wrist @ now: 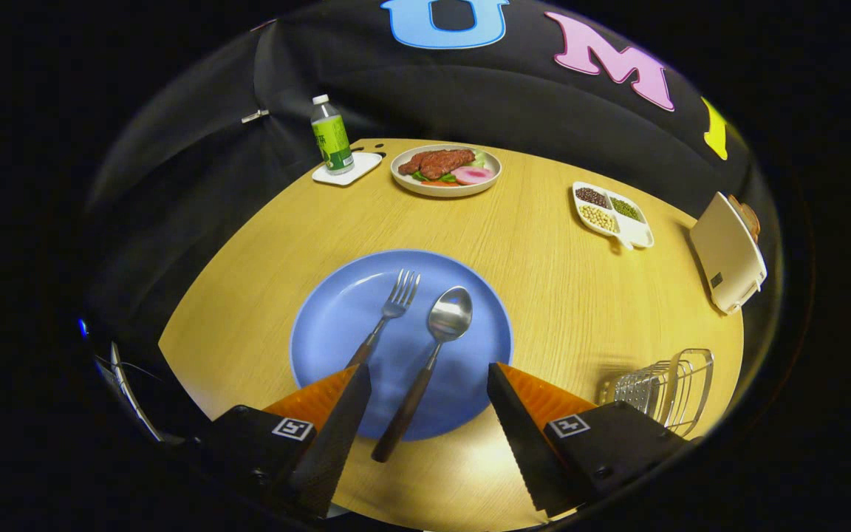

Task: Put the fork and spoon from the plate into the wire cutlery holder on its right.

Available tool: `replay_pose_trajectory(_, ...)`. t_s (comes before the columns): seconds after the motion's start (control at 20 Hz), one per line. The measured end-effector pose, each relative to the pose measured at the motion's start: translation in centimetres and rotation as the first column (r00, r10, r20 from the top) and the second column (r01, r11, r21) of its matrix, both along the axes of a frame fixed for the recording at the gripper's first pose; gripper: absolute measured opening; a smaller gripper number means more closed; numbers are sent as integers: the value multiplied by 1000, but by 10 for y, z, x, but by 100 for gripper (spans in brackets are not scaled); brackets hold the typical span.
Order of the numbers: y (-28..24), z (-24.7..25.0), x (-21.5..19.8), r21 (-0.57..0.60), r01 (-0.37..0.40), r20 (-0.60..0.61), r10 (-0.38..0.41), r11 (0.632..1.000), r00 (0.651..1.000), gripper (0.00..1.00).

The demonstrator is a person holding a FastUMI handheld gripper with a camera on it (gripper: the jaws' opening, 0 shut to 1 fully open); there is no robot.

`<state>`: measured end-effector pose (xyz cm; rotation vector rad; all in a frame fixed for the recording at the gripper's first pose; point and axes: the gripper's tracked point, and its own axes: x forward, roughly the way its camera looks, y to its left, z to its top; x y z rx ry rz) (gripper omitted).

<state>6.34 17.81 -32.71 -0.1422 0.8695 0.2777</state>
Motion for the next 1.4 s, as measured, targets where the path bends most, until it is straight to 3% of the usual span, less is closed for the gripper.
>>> replay_pose_trajectory(0.15,8,-16,-2,-2,-18,-52,18,1000,998,89)
replay_pose_trajectory(0.25,8,-26,-3,-17,-21,-89,19,1000,996,76)
replay_pose_trajectory(0.35,8,-38,-9,-12,2,-152,-4,1000,988,73)
replay_pose_trajectory(0.45,8,-42,-9,-4,31,-187,-31,1000,982,62)
replay_pose_trajectory(0.6,8,-42,-3,-3,33,-191,-33,999,981,38)
replay_pose_trajectory(0.75,0,-43,-2,-5,80,-219,-79,997,972,30)
replay_pose_trajectory(0.85,2,-42,-2,26,103,-252,-93,994,963,16)
replay_pose_trajectory(1.15,6,-35,-8,80,89,-302,-61,993,952,9)
replay_pose_trajectory(1.4,-2,5,-21,141,21,-269,18,990,963,9)
